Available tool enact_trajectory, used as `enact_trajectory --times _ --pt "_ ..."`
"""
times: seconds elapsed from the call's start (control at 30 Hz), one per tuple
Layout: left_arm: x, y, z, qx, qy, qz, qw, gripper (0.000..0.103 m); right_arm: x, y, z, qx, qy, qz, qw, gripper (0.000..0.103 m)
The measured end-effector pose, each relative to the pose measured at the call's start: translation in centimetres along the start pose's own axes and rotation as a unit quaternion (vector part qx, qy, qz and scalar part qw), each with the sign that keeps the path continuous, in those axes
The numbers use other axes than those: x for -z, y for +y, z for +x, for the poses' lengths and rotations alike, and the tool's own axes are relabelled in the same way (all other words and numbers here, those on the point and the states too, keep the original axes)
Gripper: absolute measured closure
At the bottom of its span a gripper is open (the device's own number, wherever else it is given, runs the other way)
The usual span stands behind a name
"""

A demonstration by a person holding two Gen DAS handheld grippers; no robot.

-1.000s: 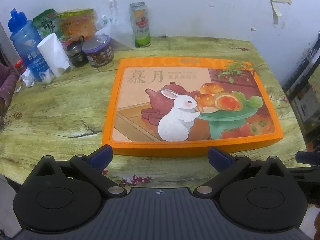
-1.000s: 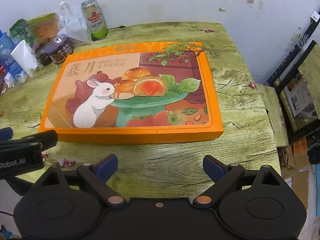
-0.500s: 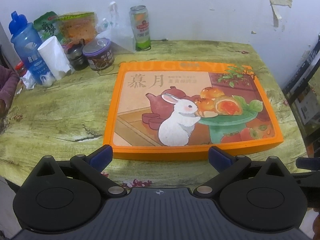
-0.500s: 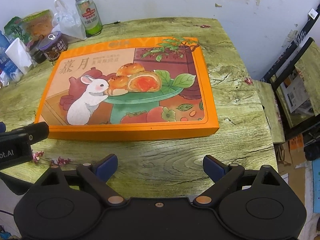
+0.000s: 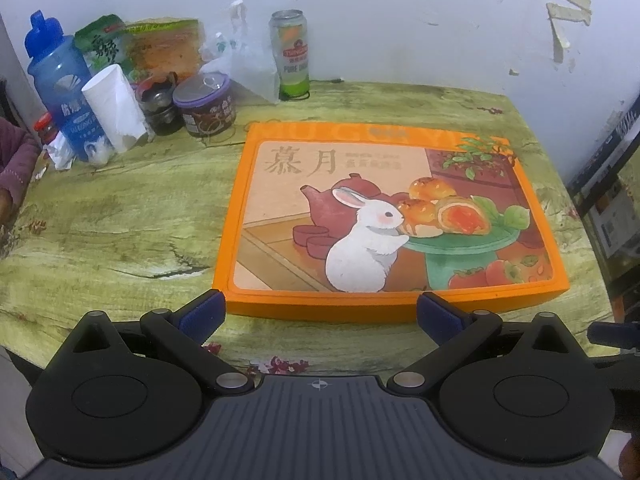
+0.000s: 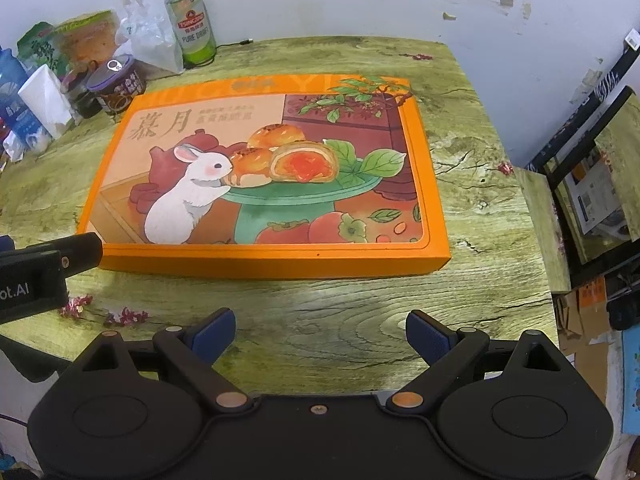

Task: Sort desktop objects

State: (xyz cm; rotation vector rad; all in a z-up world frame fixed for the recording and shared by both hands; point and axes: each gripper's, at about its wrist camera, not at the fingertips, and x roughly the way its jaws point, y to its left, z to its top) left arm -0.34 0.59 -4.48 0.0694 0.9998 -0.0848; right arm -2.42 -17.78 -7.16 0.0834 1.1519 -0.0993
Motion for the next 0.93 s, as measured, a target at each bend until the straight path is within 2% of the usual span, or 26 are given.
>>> enact_trajectory --times 0.93 --pt "0.56 -0.08 -0.33 0.005 0.001 -0.01 0.9999 0.0 0.17 -0.11 -0.12 0.002 0.0 -0.001 1.0 0.011"
